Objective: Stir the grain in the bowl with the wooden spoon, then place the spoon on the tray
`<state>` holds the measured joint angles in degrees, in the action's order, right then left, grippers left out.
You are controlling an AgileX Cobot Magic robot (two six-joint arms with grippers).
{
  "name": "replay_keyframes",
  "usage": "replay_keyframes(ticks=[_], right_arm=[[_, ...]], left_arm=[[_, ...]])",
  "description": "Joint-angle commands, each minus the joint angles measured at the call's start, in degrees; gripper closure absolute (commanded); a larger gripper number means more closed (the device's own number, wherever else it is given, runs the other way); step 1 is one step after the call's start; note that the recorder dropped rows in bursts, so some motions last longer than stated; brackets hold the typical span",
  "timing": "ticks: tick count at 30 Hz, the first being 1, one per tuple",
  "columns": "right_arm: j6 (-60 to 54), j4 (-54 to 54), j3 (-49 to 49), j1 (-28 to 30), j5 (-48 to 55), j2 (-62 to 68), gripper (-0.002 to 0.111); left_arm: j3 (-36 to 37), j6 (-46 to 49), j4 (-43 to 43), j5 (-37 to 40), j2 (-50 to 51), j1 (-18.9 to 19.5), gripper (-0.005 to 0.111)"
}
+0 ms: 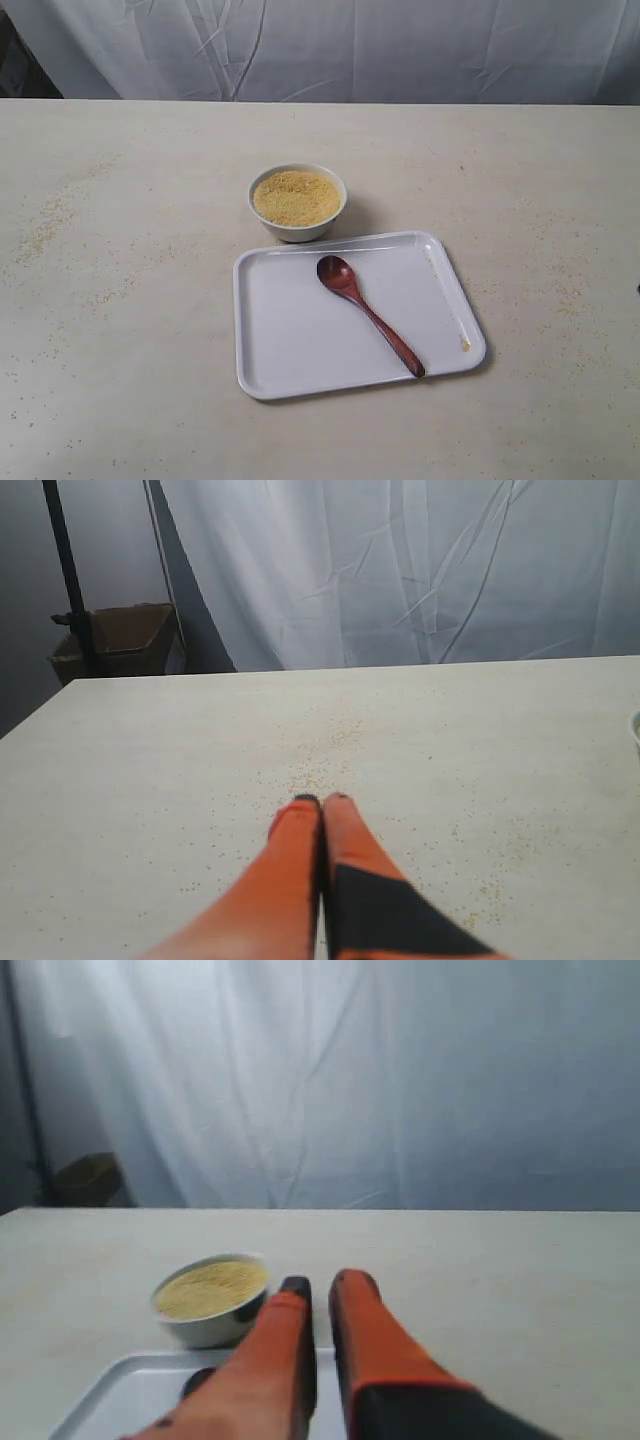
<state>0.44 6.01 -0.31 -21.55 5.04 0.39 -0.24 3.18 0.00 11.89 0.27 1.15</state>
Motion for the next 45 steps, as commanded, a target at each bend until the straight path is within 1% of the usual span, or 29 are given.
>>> replay_keyframes(ticks=[1,4,8,45], right_arm=[[-0.4,0.9,0.3,9.9,-0.5,-0.4,0.098],[-0.4,0.5,0.3,11.8,1.2,-0.4,0.098],[-0.4,-0.6,0.3,11.8,5.2,-0.4,0.098],[-0.4,-0.4,0.3,11.8,5.5,-0.4,0.098]], left_arm=[[0.2,-0.1,1.0,-0.5,-0.3,-0.3,0.106],[0.2,-0.1,1.0,-0.5,-0.3,-0.3,0.106],[0.2,-0.1,1.0,-0.5,-0.3,-0.3,0.106],[0.2,-0.1,1.2,-0.5,-0.3,-0.3,0.106]])
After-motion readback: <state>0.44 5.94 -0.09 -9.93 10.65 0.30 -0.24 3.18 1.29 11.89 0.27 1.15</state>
